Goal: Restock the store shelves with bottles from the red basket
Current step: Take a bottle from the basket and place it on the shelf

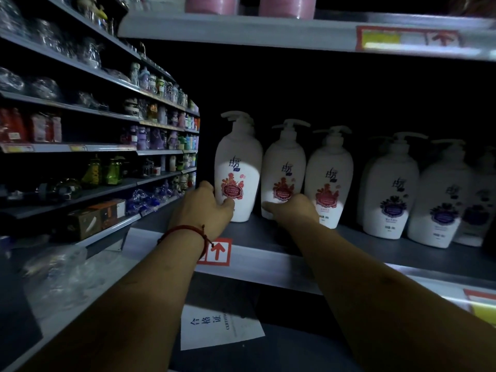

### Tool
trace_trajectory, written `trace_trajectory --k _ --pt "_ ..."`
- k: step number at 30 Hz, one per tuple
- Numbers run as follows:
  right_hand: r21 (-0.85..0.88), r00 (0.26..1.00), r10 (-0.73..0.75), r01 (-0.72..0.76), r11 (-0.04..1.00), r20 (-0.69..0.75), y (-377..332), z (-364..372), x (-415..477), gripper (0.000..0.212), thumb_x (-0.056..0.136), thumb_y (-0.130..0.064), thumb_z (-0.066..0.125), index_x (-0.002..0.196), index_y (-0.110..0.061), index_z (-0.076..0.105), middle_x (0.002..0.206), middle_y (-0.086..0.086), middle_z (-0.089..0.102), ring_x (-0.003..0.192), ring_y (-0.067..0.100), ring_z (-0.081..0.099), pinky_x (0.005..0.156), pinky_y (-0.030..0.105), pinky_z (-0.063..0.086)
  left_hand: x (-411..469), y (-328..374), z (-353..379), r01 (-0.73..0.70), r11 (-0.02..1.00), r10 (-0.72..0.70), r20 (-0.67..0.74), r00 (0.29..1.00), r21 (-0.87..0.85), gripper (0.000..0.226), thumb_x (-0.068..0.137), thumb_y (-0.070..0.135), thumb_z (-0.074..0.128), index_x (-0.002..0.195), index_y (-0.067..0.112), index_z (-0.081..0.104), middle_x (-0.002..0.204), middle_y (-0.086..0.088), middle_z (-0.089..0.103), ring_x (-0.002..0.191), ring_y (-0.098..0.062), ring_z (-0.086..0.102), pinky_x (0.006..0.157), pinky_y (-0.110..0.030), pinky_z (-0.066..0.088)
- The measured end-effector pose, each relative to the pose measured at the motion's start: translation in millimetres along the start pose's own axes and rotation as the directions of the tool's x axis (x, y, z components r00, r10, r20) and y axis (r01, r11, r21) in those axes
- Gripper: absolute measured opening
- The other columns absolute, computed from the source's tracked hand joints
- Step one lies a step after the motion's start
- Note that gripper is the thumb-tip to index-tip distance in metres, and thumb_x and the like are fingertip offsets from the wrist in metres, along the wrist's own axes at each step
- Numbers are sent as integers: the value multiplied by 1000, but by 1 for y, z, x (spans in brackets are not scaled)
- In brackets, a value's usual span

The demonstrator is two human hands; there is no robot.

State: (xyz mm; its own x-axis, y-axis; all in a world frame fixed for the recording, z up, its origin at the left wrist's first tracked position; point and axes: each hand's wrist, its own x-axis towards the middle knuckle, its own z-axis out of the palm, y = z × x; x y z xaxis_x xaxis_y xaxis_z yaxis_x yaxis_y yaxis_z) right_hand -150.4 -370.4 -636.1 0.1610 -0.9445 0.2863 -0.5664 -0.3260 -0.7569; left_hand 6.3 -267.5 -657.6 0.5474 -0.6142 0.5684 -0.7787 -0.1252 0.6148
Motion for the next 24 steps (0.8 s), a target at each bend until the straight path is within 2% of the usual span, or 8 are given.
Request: trace_trajectory --k 3,6,12,17,21,24 --pt "-20 997 -7 5 1000 -71 -1 2 -1 50 73 -48 79 103 -9 68 102 9 70 92 29 66 73 29 49 -1 3 -1 -8 999 8 2 1000 36 29 87 47 52 92 19 56 81 -4 64 72 -22 61 58 -28 44" --pt "-32 994 -1 -3 999 -109 -3 4 -5 48 70 -47 81 96 -9 69 95 8 71 87 29 67 70 30 52 -2 3 -2 -11 999 11 1 1000 46 28 87 45 53 84 18 58 77 -4 64 69 -21 60 56 -27 41" --pt "-49 993 5 -11 999 -117 -5 4 -7 46 74 -46 80 99 -9 67 100 10 69 91 30 66 68 29 48 -4 5 -3 0 999 0 -1 1000 43 27 87 44 54 83 18 60 77 -4 64 69 -20 61 56 -26 41" --pt "-55 990 -4 -4 998 -144 -7 5 -7 47 72 -45 81 100 -10 68 102 9 69 93 30 67 73 32 53 -4 6 -3 6 999 -6 -1 1000 48 27 88 44 55 86 18 62 81 -3 65 72 -19 61 55 -24 38" --pt "-54 990 -9 1 999 -142 -7 5 -8 46 74 -46 80 101 -10 68 102 10 68 92 30 66 69 29 48 -3 7 -3 6 999 -6 0 1000 53 33 84 49 56 89 18 64 82 -2 66 72 -19 61 55 -24 39" --pt "-35 991 -10 6 999 -137 -6 4 -7 46 74 -44 80 101 -9 68 102 10 69 93 30 67 73 30 51 -4 7 -3 8 998 -9 3 1000 58 35 83 51 57 89 18 64 81 -2 66 71 -19 61 54 -24 39"
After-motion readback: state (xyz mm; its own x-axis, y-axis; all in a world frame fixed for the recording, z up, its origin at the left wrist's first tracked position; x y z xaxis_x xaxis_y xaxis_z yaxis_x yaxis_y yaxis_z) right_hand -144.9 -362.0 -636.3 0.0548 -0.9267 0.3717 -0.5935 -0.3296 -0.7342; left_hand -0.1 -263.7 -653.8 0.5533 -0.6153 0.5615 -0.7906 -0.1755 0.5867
